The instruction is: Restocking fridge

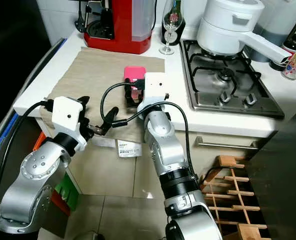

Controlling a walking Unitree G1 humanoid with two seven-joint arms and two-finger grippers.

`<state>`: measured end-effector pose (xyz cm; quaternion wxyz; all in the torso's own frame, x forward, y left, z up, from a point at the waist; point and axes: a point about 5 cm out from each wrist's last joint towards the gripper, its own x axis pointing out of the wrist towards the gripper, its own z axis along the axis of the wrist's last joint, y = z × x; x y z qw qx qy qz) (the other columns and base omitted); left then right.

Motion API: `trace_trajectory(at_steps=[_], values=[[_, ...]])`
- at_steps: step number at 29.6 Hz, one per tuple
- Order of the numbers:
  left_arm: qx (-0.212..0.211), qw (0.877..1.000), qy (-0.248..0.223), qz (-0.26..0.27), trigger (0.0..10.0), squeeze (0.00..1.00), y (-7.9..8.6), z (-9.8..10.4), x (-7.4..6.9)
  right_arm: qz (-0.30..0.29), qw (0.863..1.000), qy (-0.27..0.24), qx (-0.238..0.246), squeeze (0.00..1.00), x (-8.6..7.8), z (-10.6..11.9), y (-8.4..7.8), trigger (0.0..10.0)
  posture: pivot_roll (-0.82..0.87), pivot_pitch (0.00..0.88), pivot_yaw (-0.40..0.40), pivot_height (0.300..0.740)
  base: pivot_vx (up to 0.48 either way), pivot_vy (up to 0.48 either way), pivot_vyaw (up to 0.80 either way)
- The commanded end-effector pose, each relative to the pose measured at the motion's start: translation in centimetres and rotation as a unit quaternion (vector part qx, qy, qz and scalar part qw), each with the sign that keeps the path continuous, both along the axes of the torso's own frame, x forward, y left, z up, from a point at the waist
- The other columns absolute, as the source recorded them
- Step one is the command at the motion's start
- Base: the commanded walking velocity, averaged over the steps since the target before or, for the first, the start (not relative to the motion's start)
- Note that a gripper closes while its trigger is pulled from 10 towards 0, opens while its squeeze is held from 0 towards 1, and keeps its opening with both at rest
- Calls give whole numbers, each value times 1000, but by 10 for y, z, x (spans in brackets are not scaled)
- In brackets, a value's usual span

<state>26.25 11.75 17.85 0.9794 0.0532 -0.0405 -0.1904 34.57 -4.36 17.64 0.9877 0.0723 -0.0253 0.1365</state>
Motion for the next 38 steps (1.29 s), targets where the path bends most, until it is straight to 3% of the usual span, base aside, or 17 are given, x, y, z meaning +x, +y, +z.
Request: trace_trajectory(at_steps=[1,8,22,31,37,38], values=[[-8,1000,-14,-13,10000,0,-5,6,-2,48,998,-20,35,0,-2,25,37,10000,58,33,-52,740,0,0,0],[1,999,-19,-39,10000,0,-12,5,-6,54,998,-12,30,0,2,24,37,10000,56,37,-57,740,0,0,0],[4,999,-20,-39,10000,0,-14,4,-6,58,998,-1,18,0,11,23,43,10000,57,41,-61,740,0,0,0],[-2,999,-16,-34,10000,0,-12,4,-5,41,998,9,-45,0,19,11,37,10000,66,28,-64,740,0,0,0],[-3,999,-17,-37,10000,0,-15,5,-4,35,998,22,-53,0,20,3,34,10000,60,21,-60,740,0,0,0],[-2,999,-17,-38,10000,0,-15,5,-3,33,998,22,-48,0,20,3,33,5098,60,21,-60,740,0,0,0]])
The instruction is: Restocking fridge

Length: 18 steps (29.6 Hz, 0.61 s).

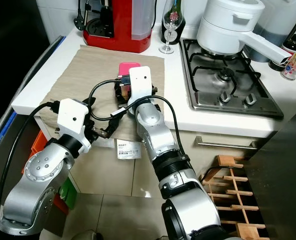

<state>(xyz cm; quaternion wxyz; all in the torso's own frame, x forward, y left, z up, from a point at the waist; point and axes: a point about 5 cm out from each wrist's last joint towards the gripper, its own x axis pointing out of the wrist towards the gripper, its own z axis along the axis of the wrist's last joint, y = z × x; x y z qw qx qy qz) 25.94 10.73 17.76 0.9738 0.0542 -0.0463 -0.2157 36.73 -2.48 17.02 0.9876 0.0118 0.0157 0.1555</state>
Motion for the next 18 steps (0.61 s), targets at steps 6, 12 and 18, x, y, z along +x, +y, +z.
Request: trace_trajectory(at_steps=[6,12,18], values=[[-1,1000,-14,-14,10000,0,-4,6,0,0,999,-2,42,0,0,9,11,0,57,27,-56,740,0,0,0],[6,1000,-17,-13,10000,0,-4,7,2,0,998,8,64,0,-1,8,12,0,56,30,-45,740,0,0,0],[-7,1000,-4,13,10000,0,3,4,11,-2,998,6,70,0,0,7,7,0,16,24,-23,740,0,0,0]])
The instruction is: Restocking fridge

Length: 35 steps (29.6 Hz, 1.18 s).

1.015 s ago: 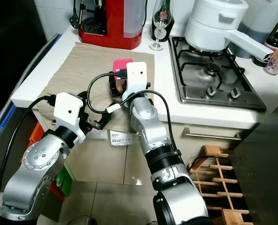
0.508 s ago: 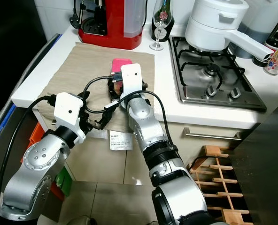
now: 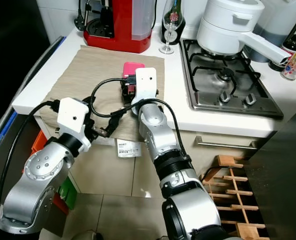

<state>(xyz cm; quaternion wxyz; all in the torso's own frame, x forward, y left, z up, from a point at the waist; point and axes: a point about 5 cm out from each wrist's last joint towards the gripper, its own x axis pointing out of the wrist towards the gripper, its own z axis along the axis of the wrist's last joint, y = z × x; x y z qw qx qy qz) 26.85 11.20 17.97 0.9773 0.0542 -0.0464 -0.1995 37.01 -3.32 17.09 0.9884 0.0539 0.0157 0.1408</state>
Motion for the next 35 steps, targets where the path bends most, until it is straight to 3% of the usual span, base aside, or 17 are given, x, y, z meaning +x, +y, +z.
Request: trace_trajectory(at_steps=[1,9,12,15,17,21,24,25,30,35], values=[[-6,1000,-3,-4,10000,0,-2,2,2,13,999,-2,29,0,-3,7,16,0,16,24,-23,740,0,0,0],[-22,1000,-7,-22,10000,0,-14,3,11,-12,999,-17,29,0,0,9,-3,0,-14,0,-16,740,0,0,0],[-23,999,-17,-24,10000,0,-17,6,16,-32,993,-107,29,0,3,43,-20,0,-8,0,-10,740,0,0,0],[-22,999,-21,-21,10000,0,-15,6,18,-37,988,-147,24,0,2,57,-27,0,-4,0,-10,740,0,0,0],[-28,999,-28,1,10000,0,-8,6,21,-67,976,-207,4,0,-6,72,-55,0,-3,0,-6,740,0,0,0],[-36,999,-25,17,10000,0,-2,4,22,-88,971,-223,-2,0,-12,73,-69,0,-6,0,-5,740,0,0,0],[-55,997,-9,55,10000,0,14,-1,23,-119,957,-264,-22,0,-36,67,-88,0,-19,0,-11,740,0,0,0],[-55,997,-9,55,10000,0,14,-1,23,-119,957,-264,-22,0,-36,67,-88,0,-19,0,-11,740,0,0,0],[-58,996,-29,66,10000,0,15,3,23,-108,959,-259,-47,0,-69,41,-89,0,-25,0,-25,740,0,0,0],[-58,994,-61,68,10000,0,11,13,26,-119,961,-244,-55,0,-73,37,-101,0,-31,0,-24,740,0,0,0]])
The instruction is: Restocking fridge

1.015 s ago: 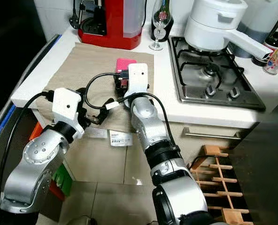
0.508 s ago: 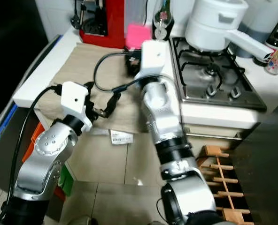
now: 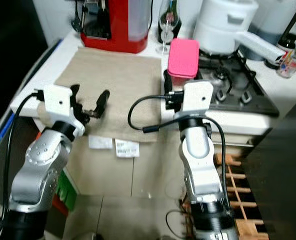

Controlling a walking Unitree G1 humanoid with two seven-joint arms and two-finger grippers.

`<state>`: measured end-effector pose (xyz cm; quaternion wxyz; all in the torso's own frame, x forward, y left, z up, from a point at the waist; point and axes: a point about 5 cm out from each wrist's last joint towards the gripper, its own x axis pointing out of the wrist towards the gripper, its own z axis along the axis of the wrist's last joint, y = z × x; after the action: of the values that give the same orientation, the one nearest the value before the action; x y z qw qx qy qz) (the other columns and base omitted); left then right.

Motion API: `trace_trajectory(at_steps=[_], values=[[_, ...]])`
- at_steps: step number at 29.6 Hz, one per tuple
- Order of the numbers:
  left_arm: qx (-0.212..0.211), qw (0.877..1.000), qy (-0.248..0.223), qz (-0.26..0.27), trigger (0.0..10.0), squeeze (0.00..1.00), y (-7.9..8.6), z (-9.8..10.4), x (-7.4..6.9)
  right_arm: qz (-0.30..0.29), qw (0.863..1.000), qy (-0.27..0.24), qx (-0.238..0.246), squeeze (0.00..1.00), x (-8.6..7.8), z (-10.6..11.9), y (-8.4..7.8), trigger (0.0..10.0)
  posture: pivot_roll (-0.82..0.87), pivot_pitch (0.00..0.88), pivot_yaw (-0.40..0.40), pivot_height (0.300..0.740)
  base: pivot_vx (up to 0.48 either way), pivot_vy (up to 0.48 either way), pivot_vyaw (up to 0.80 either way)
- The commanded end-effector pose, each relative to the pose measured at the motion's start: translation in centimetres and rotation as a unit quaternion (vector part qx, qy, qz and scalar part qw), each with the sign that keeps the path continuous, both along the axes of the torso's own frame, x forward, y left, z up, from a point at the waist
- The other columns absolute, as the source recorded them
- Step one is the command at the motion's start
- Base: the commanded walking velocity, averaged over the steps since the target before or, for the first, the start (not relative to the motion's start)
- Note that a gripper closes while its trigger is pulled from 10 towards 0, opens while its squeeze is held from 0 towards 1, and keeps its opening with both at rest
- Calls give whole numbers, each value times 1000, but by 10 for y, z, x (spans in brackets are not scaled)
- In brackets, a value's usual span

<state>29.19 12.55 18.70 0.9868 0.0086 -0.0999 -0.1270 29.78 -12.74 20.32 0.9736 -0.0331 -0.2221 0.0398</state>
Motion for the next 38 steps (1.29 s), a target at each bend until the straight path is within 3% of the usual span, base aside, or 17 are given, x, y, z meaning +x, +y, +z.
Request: trace_trajectory(at_steps=[1,12,23,38], values=[[1,1000,-16,2,10000,0,-4,6,3,-13,1000,6,7,0,1,2,-10,0,-33,0,-23,740,0,0,0],[-3,1000,-20,3,10000,0,-7,6,8,0,999,38,25,0,10,-5,-4,0,-29,0,-19,740,-261,0,0],[-9,1000,-25,1,10000,0,-10,7,8,-2,998,50,25,0,13,-9,-6,0,-28,0,-29,740,-288,-281,0],[-10,1000,-22,-3,10000,0,-9,5,7,-6,995,94,42,0,2,-30,-12,0,-30,0,-30,740,-284,-296,0]])
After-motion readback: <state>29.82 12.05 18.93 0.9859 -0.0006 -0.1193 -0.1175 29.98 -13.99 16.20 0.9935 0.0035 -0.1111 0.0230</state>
